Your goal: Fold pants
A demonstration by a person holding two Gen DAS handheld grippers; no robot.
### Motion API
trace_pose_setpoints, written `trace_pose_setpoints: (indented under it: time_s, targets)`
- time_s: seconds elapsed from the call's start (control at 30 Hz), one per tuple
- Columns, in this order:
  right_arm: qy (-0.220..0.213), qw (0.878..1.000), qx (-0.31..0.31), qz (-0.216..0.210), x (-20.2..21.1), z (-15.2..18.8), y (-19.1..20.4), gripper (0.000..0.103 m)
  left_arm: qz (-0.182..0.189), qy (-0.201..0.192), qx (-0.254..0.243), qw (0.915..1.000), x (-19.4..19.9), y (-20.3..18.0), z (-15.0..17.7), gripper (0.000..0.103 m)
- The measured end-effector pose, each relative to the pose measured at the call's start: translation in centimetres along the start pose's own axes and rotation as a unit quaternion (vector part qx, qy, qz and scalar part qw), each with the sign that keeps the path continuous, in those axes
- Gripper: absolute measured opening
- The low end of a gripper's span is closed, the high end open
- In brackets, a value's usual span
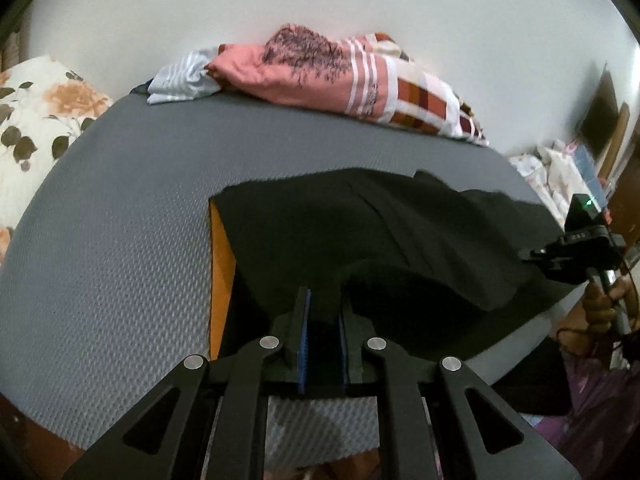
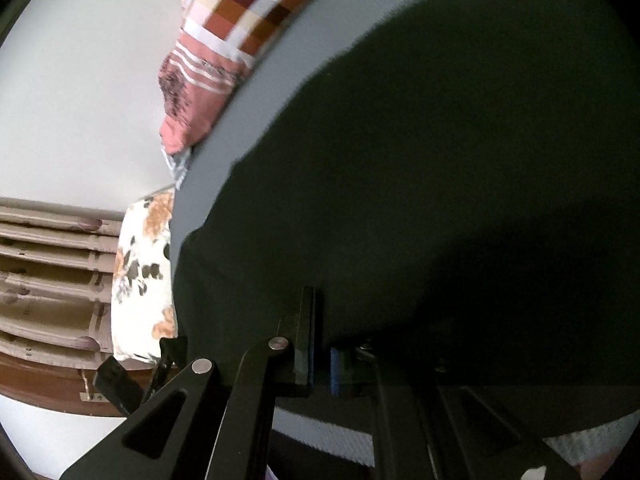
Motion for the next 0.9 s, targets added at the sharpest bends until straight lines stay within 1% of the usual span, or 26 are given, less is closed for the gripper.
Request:
trace_pose_setpoints:
  time_s: [0.07,0.23,0.33,0.37,0.4,0.43,0.47,0.57,0.63,0.7,0.73,0.77,0.83,0.87,0.9]
  targets:
    - [0.002,1.0,-0.007,0.001,0.2,0.7,-0.6,0.006,-0.006,0.0,-0.01,0.9999,-0.1,0.0,0.7,0.013]
    - [0.008,1.0,-0.002,0.004,0.0,1.7,-0.5,0.006,-0.016,0.002,-0.011,0.9998,-0.3,0.7,1.3,0.014]
    - [0.011,1.0,-0.002,0.007,0.0,2.0,-0.8,0.006,-0.031,0.009,-0.017,0.9993,-0.5,1.0,1.7,0.022]
    - [0.011,1.0,-0.006,0.006,-0.1,2.0,-0.8,0.006,-0.035,0.013,-0.014,0.9992,-0.5,1.4,1.9,0.027]
    - [0.011,1.0,-0.009,0.004,-0.1,2.1,-1.0,0.006,-0.039,0.014,-0.011,0.9991,-0.5,1.6,2.0,0.036]
    - [0.012,1.0,-0.007,0.004,0.0,2.2,-1.0,0.006,-0.049,0.016,-0.004,0.9987,-0.4,2.1,2.1,0.042]
    - [0.012,1.0,-0.005,0.005,-0.1,2.3,-0.9,0.006,-0.063,0.016,0.007,0.9978,-0.3,3.0,2.3,0.052]
    - [0.017,1.0,-0.002,0.004,-0.5,2.5,-0.7,0.006,-0.073,0.013,0.042,0.9963,0.2,4.8,2.4,0.062]
    - [0.018,1.0,0.002,0.003,-0.6,2.6,-0.6,0.006,-0.091,0.008,0.056,0.9942,0.6,5.5,2.2,0.064]
    - [0.017,1.0,0.002,0.001,-0.6,2.7,-0.6,0.006,-0.135,-0.008,0.057,0.9892,1.4,6.3,1.7,0.065]
    - [0.016,1.0,0.0,-0.001,-0.5,2.8,-0.7,0.006,-0.167,-0.015,0.061,0.9839,1.9,6.9,1.3,0.065]
    - [0.016,1.0,-0.002,-0.002,-0.5,2.8,-0.7,0.006,-0.191,-0.025,0.073,0.9785,2.6,7.5,0.8,0.065]
    - [0.015,1.0,-0.006,-0.007,-0.4,2.9,-0.9,0.006,-0.214,-0.052,0.104,0.9699,4.5,8.3,-0.2,0.065]
    - [0.014,1.0,-0.007,-0.009,-0.4,3.0,-0.9,0.006,-0.225,-0.072,0.12,0.9643,5.7,8.5,-0.8,0.065]
    - [0.013,1.0,-0.005,-0.009,-0.4,3.0,-0.9,0.006,-0.221,-0.087,0.126,0.9631,6.5,8.3,-1.4,0.065]
Point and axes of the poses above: each gripper's, at about its wrist camera, not at the fingertips, and x roughly against the way its jaws point, y to its left, z to its underside, the point moved 6 cm from there along -x, roughly the way its jaws point, and after that the axes turned 14 degrees about -z, right-handed, at the moved point
